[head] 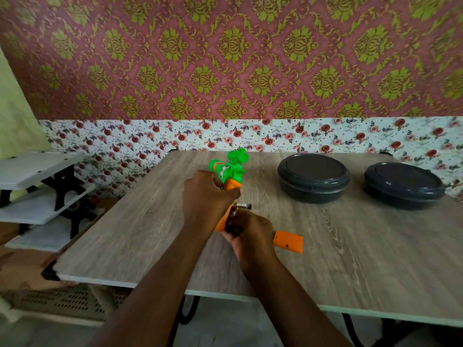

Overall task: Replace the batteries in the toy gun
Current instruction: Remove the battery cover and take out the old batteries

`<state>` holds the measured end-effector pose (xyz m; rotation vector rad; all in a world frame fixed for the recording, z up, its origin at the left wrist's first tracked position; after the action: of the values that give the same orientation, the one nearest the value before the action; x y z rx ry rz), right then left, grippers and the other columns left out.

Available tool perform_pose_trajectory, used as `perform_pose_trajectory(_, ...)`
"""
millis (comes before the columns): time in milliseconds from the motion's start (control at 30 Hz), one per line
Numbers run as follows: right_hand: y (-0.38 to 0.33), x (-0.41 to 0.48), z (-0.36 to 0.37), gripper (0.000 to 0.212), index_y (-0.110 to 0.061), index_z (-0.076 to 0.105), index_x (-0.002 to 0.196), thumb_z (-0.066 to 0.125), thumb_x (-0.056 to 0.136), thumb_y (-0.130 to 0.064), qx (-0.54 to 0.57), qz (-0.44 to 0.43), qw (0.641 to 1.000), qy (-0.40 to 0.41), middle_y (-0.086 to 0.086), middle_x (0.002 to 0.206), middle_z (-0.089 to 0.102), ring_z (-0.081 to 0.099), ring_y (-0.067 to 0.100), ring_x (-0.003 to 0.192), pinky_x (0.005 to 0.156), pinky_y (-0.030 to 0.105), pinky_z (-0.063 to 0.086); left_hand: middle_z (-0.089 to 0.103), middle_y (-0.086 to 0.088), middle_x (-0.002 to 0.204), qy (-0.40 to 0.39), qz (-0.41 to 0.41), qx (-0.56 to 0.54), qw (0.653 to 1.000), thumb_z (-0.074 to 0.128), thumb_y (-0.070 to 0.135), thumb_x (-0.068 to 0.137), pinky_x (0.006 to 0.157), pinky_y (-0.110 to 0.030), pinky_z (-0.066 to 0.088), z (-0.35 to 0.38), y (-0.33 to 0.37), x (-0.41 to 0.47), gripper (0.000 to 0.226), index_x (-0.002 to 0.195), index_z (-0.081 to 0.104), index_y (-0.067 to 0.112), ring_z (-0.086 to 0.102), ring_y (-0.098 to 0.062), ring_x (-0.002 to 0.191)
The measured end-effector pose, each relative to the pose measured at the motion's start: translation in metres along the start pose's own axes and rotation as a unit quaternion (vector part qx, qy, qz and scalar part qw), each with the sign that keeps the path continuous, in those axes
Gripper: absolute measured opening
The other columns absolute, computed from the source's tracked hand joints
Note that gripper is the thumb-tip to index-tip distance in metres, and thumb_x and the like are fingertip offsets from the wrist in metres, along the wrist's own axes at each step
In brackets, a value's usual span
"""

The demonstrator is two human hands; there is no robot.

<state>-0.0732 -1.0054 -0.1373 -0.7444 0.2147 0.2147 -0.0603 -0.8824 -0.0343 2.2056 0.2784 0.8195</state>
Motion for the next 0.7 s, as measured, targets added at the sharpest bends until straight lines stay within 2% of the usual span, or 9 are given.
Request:
perform_pose_trajectory(67,-0.008,-0.001,-0.001,0.021,0.013,0.07,0.102,0.051,0.093,0.015,-0.111,-0.066,0.991,-0.022,0.037,0.107,0.069,0.069,0.036,0.098,0.093,0.045,0.058,0.068,0.006,0.069,0.016,-0.015,-0.031,0.999,0.089,0.051,0.06,0.066,-0.033,0.055,-0.007,0.0,0.0,0.04,0.072,0.071,0.017,0.068,-0.015,0.071)
perform_pose_trajectory(133,-0.021,-0.001,-0.001,0.022,0.002,0.076,0.088,0.056,0.092,0.01,-0.249,-0.158,0.955,-0.028,0.031,0.094,0.072,0.07,0.029,0.091,0.088,0.043,0.057,0.068,0.003,0.06,0.04,-0.037,-0.053,0.997,0.088,0.044,0.068,0.058,-0.031,0.054,-0.016,-0.008,-0.002,0.035,0.066,0.072,0.013,0.066,-0.01,0.06)
perform_pose_trajectory(233,-0.042,-0.005,0.004,0.023,-0.015,0.081,0.093,0.066,0.088,0.002,-0.417,-0.271,0.867,0.004,-0.003,0.084,0.077,0.072,0.003,0.086,0.085,0.029,0.059,0.068,-0.004,0.054,0.053,-0.091,-0.116,0.988,0.081,0.046,0.074,0.055,-0.042,0.061,-0.021,-0.036,-0.01,0.038,0.061,0.073,0.011,0.069,-0.02,0.051)
perform_pose_trajectory(300,-0.052,-0.008,0.006,0.027,-0.022,0.079,0.091,0.068,0.087,0.003,-0.46,-0.296,0.837,0.014,-0.015,0.077,0.072,0.068,-0.005,0.078,0.076,0.018,0.053,0.069,-0.006,0.052,0.063,-0.131,-0.162,0.976,0.077,0.048,0.073,0.056,-0.051,0.062,-0.024,-0.056,-0.018,0.039,0.058,0.072,0.012,0.071,-0.026,0.05)
perform_pose_trajectory(367,-0.057,-0.008,0.012,0.022,-0.016,0.081,0.095,0.07,0.088,0.001,-0.522,-0.302,0.797,-0.002,-0.011,0.081,0.071,0.064,-0.002,0.077,0.072,0.014,0.049,0.068,-0.009,0.051,0.08,-0.169,-0.183,0.965,0.077,0.042,0.077,0.056,-0.054,0.062,-0.031,-0.071,-0.026,0.039,0.055,0.07,0.011,0.07,-0.028,0.05)
perform_pose_trajectory(467,-0.056,-0.005,0.022,0.022,-0.013,0.078,0.111,0.07,0.092,-0.006,-0.649,-0.3,0.699,-0.017,0.004,0.111,0.071,0.064,0.012,0.099,0.075,0.011,0.044,0.065,-0.018,0.053,0.091,-0.202,-0.196,0.955,0.077,0.03,0.087,0.057,-0.059,0.061,-0.036,-0.089,-0.037,0.041,0.056,0.067,0.005,0.069,-0.039,0.053)
perform_pose_trajectory(533,-0.052,-0.002,0.026,0.027,-0.016,0.075,0.116,0.064,0.094,-0.006,-0.717,-0.278,0.639,-0.028,0.006,0.122,0.067,0.065,0.021,0.108,0.086,0.024,0.053,0.065,-0.017,0.05,0.084,-0.219,-0.202,0.951,0.076,0.028,0.089,0.06,-0.059,0.061,-0.035,-0.099,-0.043,0.044,0.055,0.066,0.003,0.069,-0.042,0.054)
perform_pose_trajectory(600,-0.05,-0.002,0.03,0.027,-0.014,0.072,0.118,0.06,0.095,-0.007,-0.769,-0.255,0.586,-0.027,0.009,0.123,0.062,0.064,0.028,0.108,0.091,0.041,0.057,0.066,-0.013,0.05,0.071,-0.234,-0.213,0.946,0.076,0.027,0.09,0.061,-0.058,0.062,-0.035,-0.107,-0.047,0.042,0.057,0.067,0.003,0.071,-0.036,0.054)
perform_pose_trajectory(700,-0.047,-0.001,0.03,0.026,-0.016,0.07,0.12,0.061,0.096,-0.011,-0.802,-0.233,0.55,-0.027,0.009,0.123,0.06,0.063,0.028,0.108,0.091,0.045,0.057,0.073,-0.016,0.063,0.047,-0.24,-0.238,0.94,0.076,0.02,0.091,0.064,-0.057,0.063,-0.033,-0.114,-0.052,0.031,0.067,0.07,0.001,0.075,-0.031,0.061)
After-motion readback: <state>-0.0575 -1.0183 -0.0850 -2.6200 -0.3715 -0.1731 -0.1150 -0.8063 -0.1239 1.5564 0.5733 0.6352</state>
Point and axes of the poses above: each hand's wrist, its own x-axis towards the middle knuckle, its own z-axis out of the palm, y = z × x, the point moved 8 cm from there along x, towards the middle knuckle
